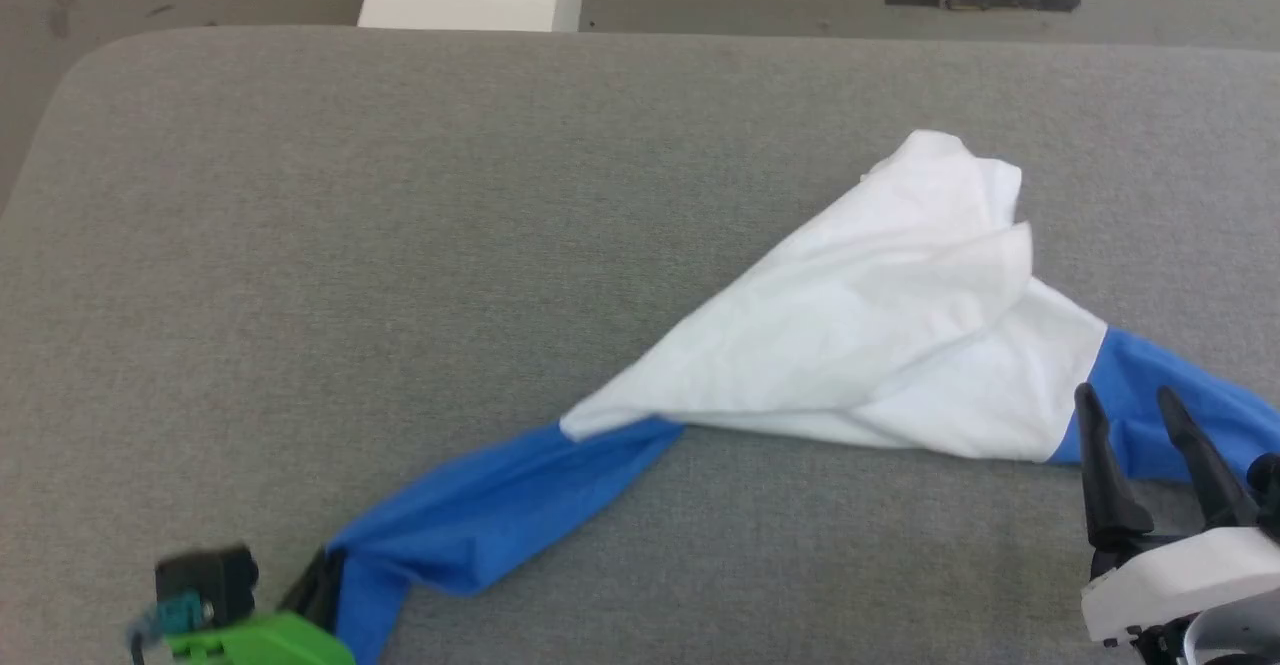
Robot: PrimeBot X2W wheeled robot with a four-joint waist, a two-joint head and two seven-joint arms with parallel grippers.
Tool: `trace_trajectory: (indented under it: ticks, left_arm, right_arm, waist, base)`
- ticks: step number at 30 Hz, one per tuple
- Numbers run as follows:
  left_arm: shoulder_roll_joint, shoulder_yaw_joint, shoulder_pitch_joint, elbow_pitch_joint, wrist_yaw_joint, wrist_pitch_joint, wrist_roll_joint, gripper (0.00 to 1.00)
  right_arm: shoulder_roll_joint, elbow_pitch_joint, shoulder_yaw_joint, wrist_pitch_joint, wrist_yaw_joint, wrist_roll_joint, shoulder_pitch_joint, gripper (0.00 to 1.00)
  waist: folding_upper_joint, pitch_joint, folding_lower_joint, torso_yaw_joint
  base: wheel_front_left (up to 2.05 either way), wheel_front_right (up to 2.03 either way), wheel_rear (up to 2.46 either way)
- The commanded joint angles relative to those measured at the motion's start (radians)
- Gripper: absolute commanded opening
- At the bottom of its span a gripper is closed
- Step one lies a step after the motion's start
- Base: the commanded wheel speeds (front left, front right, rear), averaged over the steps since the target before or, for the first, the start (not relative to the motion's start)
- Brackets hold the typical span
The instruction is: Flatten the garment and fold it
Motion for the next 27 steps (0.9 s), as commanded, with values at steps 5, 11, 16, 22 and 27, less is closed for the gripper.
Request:
trace_trajectory:
  ticks: [5,11,16,22,27]
  left_arm:
    - [-0.047,-0.009,0.021,0.012,-0.001,-0.078,-0.004,1.00]
    - [-0.068,-0.026,-0.154,-0.064,-0.079,-0.137,0.014,1.00]
    - [-0.085,-0.118,-0.415,-0.098,-0.163,-0.121,0.102,1.00]
    - [-0.136,-0.314,-0.681,0.054,-0.300,-0.020,0.225,1.00]
    - [-0.210,-0.435,-0.806,0.223,-0.367,0.029,0.255,1.00]
  right_arm:
    - [0.001,-0.001,0.012,0.022,-0.002,0.001,0.015,1.00]
    - [0.001,-0.011,0.025,0.036,-0.002,0.001,0.011,1.00]
    - [0.001,-0.040,0.026,0.035,-0.002,-0.003,-0.005,1.00]
    - [0.001,-0.086,0.024,0.034,-0.002,-0.014,-0.051,1.00]
    - [0.001,-0.098,0.016,0.029,-0.002,-0.008,-0.071,1.00]
  waist:
    - [0.0000,-0.039,0.0000,0.039]
    - [0.0000,-0.040,0.0000,0.035]
    - [0.0000,0.008,0.0000,0.000]
    - [0.0000,0.096,0.0000,-0.071]
    - [0.0000,0.156,0.0000,-0.119]
  base:
    - [0.00,0.00,0.00]
    - [0.00,0.00,0.00]
    - [0.00,0.00,0.00]
    - [0.00,0.00,0.00]
    - [0.00,0.00,0.00]
